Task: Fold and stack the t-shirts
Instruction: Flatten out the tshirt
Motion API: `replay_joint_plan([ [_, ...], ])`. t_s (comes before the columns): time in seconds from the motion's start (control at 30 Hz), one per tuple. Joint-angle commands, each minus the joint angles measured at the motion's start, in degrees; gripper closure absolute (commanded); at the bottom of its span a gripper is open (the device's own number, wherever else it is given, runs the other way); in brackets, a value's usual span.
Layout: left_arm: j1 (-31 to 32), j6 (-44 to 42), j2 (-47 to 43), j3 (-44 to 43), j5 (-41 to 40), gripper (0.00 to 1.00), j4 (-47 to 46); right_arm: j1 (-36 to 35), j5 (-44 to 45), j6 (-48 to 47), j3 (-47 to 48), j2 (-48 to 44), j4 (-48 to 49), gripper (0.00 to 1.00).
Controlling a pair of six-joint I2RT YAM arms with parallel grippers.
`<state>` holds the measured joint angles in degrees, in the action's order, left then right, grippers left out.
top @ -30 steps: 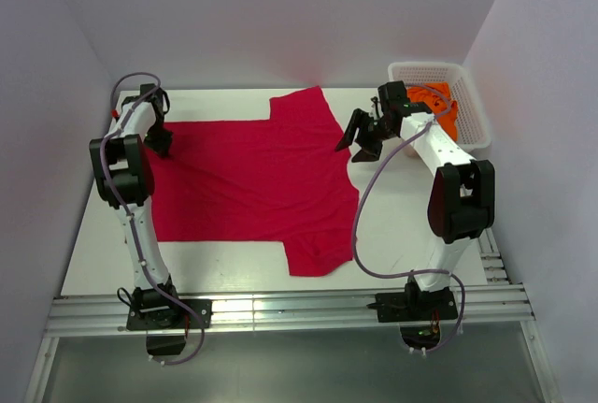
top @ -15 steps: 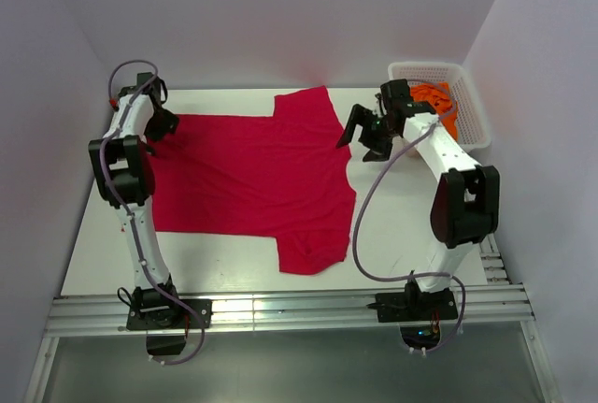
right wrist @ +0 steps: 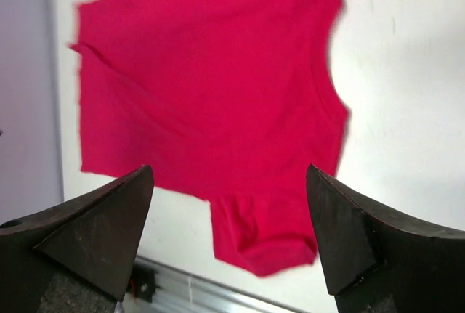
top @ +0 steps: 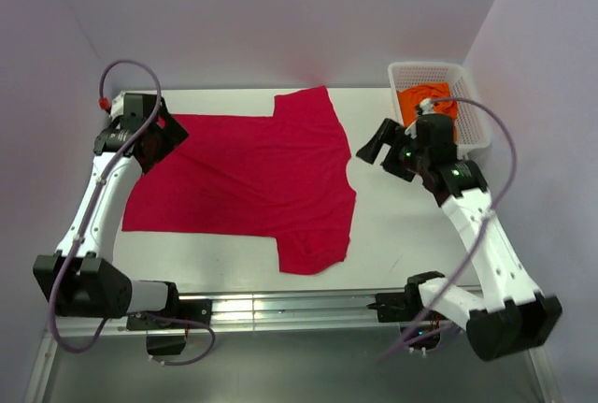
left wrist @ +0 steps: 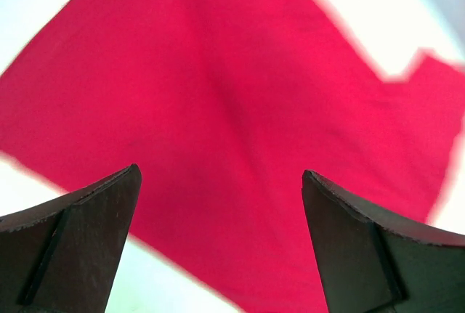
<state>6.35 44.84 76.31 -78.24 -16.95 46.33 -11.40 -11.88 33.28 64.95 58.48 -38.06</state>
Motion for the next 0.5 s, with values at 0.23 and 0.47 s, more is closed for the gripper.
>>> replay_joint_plan([
  [0.23, -4.67, 11.67, -7.13, 21.18, -4.24, 0.04, 15.73, -5.04, -2.00, -2.69, -9.83, 4.19, -6.41, 0.05],
  [0.47, -16.10, 8.51, -7.76, 26.29, 0.86, 0.06, 11.78, -5.39, -12.02, -1.63, -24.49, 5.24, -6.59, 0.06],
])
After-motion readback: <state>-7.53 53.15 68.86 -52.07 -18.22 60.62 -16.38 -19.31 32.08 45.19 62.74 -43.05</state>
